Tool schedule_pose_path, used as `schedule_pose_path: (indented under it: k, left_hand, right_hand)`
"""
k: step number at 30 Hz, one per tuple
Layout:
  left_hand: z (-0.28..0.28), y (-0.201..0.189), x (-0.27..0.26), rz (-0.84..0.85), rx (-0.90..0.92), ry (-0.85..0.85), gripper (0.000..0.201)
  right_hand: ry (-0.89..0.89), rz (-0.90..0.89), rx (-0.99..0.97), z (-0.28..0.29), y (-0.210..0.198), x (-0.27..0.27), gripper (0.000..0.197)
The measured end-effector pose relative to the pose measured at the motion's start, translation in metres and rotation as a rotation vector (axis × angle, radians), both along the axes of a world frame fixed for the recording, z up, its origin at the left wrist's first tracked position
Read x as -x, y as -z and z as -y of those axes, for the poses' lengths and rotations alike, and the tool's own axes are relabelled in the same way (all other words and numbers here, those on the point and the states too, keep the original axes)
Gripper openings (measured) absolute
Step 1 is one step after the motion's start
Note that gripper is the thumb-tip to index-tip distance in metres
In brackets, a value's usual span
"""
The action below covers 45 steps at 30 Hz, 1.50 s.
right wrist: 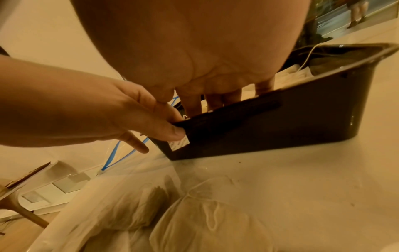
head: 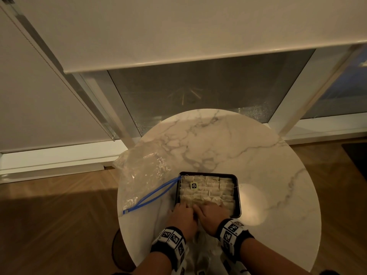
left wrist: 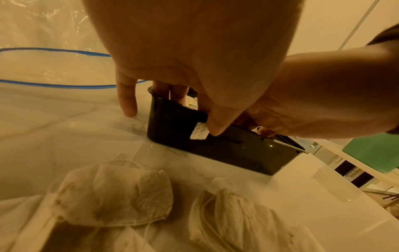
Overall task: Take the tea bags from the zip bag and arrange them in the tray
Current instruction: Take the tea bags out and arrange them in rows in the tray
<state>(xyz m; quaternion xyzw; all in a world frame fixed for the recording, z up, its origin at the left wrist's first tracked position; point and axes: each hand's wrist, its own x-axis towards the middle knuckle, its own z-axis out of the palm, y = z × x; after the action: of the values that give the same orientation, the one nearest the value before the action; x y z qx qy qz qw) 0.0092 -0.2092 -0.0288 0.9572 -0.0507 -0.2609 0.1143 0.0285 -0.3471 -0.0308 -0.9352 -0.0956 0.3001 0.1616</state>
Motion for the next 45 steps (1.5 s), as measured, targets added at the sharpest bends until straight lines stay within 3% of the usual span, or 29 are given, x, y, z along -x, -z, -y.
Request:
schedule_pose_path:
  k: [9, 12, 16, 20, 22, 25, 28, 31, 34, 38, 41, 45]
  left_hand:
    - [0.0, -0.003, -0.001, -0.01, 0.013, -0.012, 0.031]
    - [-0.003, -0.006, -0.001, -0.006, -0.001, 0.002, 0.029]
    - [-0.013, -0.012, 0.004, 0.147, 0.122, 0.009, 0.032]
    - [-0.031, -0.012, 0.016, 0.33, 0.382, -0.067, 0.02]
    - [-0.041, -0.009, 0.025, 0.344, 0.475, -0.125, 0.013]
    - [-0.056, -0.006, 0.037, 0.27, 0.472, -0.225, 0.002]
    - [-0.069, 0.002, 0.047, 0.153, 0.38, -0.267, 0.002]
    - [-0.08, 0.011, 0.057, 0.044, 0.294, -0.277, 0.01]
    - [-0.088, 0.02, 0.064, 0.013, 0.17, -0.259, 0.032]
    - [-0.09, 0.025, 0.069, -0.068, 0.127, -0.316, 0.054]
    - [-0.087, 0.028, 0.071, -0.087, 0.137, -0.328, 0.049]
    - [-0.082, 0.026, 0.076, -0.089, 0.124, -0.335, 0.029]
  right_hand:
    - [-0.04, -0.007, 0.046, 0.001, -0.005, 0.003, 0.06]
    - [0.012, 0.078, 0.055, 0.005, -0.01, 0.004, 0.049]
    - [0.185, 0.279, -0.18, 0.02, -0.019, 0.009, 0.026]
    - [0.353, 0.334, -0.361, 0.039, -0.032, 0.023, 0.008]
    - [0.429, 0.364, -0.433, 0.047, -0.038, 0.037, 0.006]
    - [0.544, 0.377, -0.519, 0.052, -0.039, 0.06, 0.01]
    - [0.618, 0.298, -0.406, 0.054, -0.024, 0.083, 0.014]
    - [0.678, 0.097, -0.221, 0.057, 0.001, 0.102, 0.006]
    - [0.715, -0.014, -0.103, 0.059, 0.026, 0.116, 0.035]
    - [0.649, -0.04, -0.071, 0.055, 0.034, 0.118, 0.044]
    - [0.569, -0.045, -0.038, 0.049, 0.032, 0.116, 0.039]
    - [0.53, -0.066, -0.024, 0.049, 0.031, 0.114, 0.031]
